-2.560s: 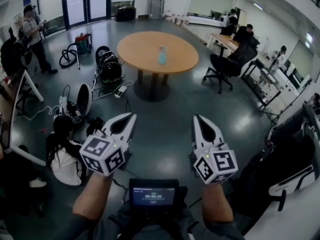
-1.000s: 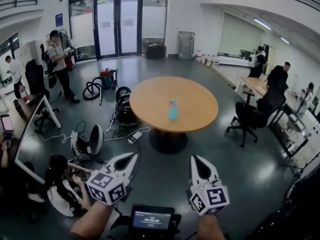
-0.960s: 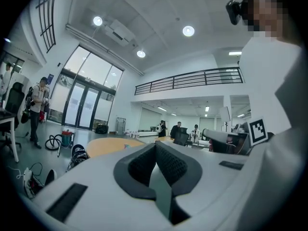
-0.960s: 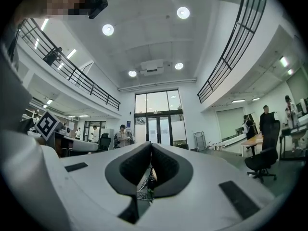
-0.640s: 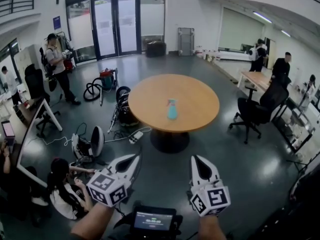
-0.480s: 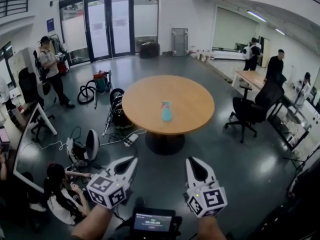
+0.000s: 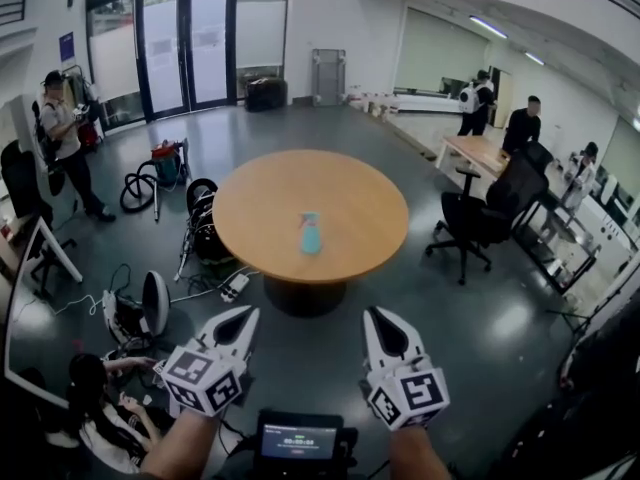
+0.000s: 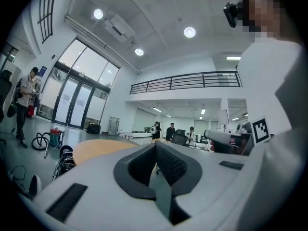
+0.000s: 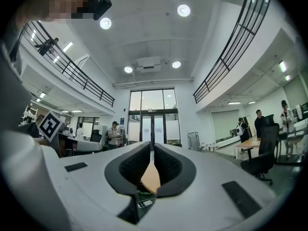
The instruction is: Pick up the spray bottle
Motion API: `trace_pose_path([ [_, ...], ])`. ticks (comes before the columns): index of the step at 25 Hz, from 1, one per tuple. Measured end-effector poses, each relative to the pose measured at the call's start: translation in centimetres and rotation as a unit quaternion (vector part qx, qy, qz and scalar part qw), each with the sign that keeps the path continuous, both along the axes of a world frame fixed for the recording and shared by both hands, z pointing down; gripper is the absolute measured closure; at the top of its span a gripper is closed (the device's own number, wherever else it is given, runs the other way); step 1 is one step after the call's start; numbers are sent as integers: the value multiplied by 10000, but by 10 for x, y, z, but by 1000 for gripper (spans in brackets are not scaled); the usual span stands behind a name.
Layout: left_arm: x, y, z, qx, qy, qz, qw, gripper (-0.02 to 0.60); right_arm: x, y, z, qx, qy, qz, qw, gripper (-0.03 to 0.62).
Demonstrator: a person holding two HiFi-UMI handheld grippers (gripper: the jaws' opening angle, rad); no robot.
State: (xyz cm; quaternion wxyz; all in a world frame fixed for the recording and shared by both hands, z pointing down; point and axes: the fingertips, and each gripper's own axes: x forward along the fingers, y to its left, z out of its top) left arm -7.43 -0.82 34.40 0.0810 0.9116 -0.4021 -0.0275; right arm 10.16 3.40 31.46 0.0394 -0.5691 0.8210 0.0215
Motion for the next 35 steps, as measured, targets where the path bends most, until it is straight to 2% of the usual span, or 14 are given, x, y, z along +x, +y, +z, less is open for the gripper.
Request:
trace_pose_path([
  [4, -14, -38, -7, 51, 77, -8, 10000, 584, -6, -36, -8, 61, 1, 133, 9999, 574],
  [12, -37, -112, -10, 103, 219, 77, 9997, 584, -22, -108, -8, -155, 206, 331, 9991, 574],
  [18, -62, -153, 3, 140, 144, 240, 9995, 584, -38, -151, 4, -222, 229, 522, 9981, 571],
  [21, -65, -172, 4, 53, 227, 256, 9994, 584, -44, -172, 2, -240, 246, 407, 9986, 569],
  [26, -61, -201, 0, 97, 155, 219, 9996, 584, -48, -206, 0, -242, 317, 276, 9988, 553],
  [35, -35, -262, -22, 297, 81, -88, 9995, 583, -28, -274, -13, -39, 218, -218, 9995, 532],
])
